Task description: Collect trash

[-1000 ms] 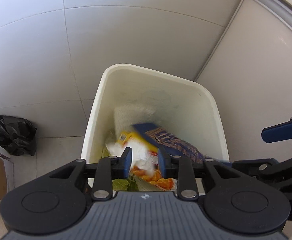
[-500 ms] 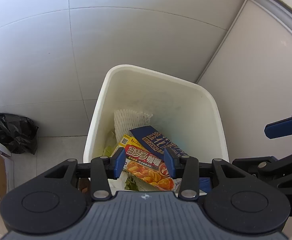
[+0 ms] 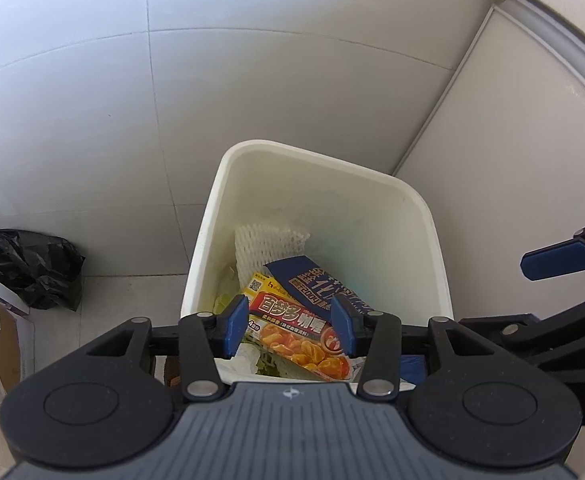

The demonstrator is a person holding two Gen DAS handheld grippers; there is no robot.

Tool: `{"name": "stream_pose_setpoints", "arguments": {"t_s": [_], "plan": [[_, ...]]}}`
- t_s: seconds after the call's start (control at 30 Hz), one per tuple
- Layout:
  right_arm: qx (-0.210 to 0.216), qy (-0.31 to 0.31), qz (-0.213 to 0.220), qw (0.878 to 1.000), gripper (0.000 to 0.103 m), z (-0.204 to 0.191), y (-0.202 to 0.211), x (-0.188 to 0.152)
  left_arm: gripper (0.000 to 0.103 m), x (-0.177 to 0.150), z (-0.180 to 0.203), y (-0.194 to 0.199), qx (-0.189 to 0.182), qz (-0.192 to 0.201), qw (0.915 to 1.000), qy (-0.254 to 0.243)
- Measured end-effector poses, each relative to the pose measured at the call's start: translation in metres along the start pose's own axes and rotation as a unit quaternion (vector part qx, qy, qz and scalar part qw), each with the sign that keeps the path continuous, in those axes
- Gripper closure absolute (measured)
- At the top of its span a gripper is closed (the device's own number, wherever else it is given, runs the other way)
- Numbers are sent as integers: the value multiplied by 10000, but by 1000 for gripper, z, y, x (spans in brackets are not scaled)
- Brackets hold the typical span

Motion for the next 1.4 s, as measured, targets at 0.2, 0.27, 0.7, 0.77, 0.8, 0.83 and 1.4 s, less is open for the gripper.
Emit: {"name": "stream_pose_setpoints", "arguments": {"t_s": [0.2,0.27,0.7,0.77,0.8,0.83,1.4], "plan": [[0,-91,38,10000,34,2,3,0,47,1,-6,14,47,86,9999,99],[89,-98,61,9999,33,2,5,0,44,1,-8,20,54,124,9998,129],[-85,-569,1097,9923,18,3,73,-18,2,-5,-32,98,86,774,9959,467],[-94,-731,1423,9871,13,1,95,-30,1,-6,-30,113,87,883,9951,441],[-110,-843,1587,9837,13,0,106,-37,1,-8,-28,119,78,918,9949,419],[-130,-954,1720,9804,13,-1,116,-45,1,-9,-25,125,53,933,9949,390],[-776,-2611,3175,9083,1,3,220,-186,1,-41,28,184,135,847,9939,-687]]}}
Point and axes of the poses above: each gripper's, at about its wrist camera, not at the fingertips, and y roughly against the way its jaws point, z to its right, x to its top, the point moved 4 cm from there along -y, roughly the way its jaws point, and after that the axes turned 8 degrees about -z, right-handed, at the moved point
